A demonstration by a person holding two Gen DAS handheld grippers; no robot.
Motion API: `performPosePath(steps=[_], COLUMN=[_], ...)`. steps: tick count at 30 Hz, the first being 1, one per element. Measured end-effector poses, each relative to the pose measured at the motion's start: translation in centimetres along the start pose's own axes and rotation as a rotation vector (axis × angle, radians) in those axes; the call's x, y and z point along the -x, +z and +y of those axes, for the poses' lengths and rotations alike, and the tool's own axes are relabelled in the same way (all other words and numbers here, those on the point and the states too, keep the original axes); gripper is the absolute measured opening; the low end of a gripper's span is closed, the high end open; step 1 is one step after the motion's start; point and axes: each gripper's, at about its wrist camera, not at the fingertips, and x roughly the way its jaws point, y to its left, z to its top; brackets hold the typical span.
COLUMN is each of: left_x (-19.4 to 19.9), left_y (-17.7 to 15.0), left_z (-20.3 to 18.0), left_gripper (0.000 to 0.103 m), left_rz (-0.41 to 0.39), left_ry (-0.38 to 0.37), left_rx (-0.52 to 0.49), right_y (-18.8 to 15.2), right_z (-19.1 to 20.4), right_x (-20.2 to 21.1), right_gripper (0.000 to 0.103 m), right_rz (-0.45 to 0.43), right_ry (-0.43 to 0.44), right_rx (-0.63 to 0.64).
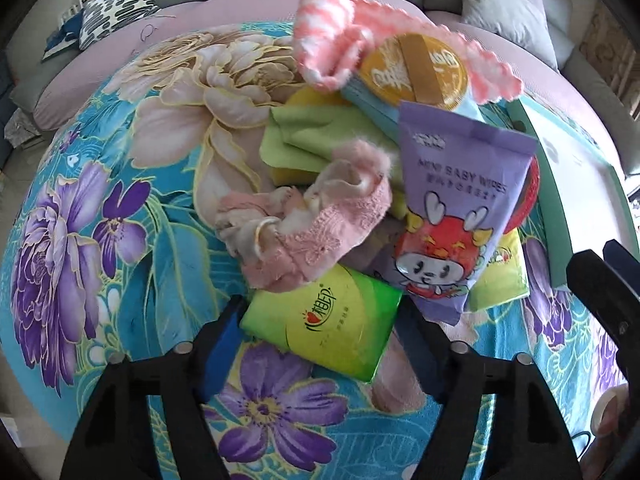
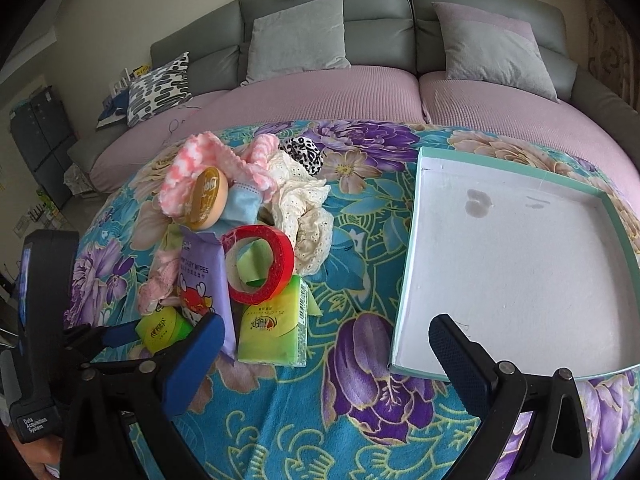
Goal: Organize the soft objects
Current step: 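Grasp the small green tissue pack with the left gripper, then grasp the purple baby wipes pack with the right gripper while the left holds the tissue pack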
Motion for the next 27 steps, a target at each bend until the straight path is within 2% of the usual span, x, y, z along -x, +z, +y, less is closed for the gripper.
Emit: performPosePath(steps=[6, 16, 24, 27], left_x=[1.0, 5.3, 7.5, 8.0], left_y=[-0.5, -0.9, -0.3, 0.0], left_z=[-0.8, -0.9, 1.5, 2.7], left_gripper=[0.074, 0.074, 0.074, 0.074], left_rz=[-0.026, -0.116, -0.189, -0.207], left_ry=[-0.011, -0.056, -0.061, -0.048], left_rx=[-0.025, -0.008, 0.038, 0.072], right_y=[0.0, 0.4, 0.6, 0.6], right_z=[0.3, 0.8, 2.6, 3.3], right_x=[-0.1, 0.2, 0.0, -0.2], right_gripper=[0.103, 0.103, 0.103, 0.100], right_rz=[0.003, -0.004, -0.006, -0.007], right_ry=[0.003, 0.026, 0.056, 0.081], right_rx=[0.007, 0.018, 0.059, 0.073])
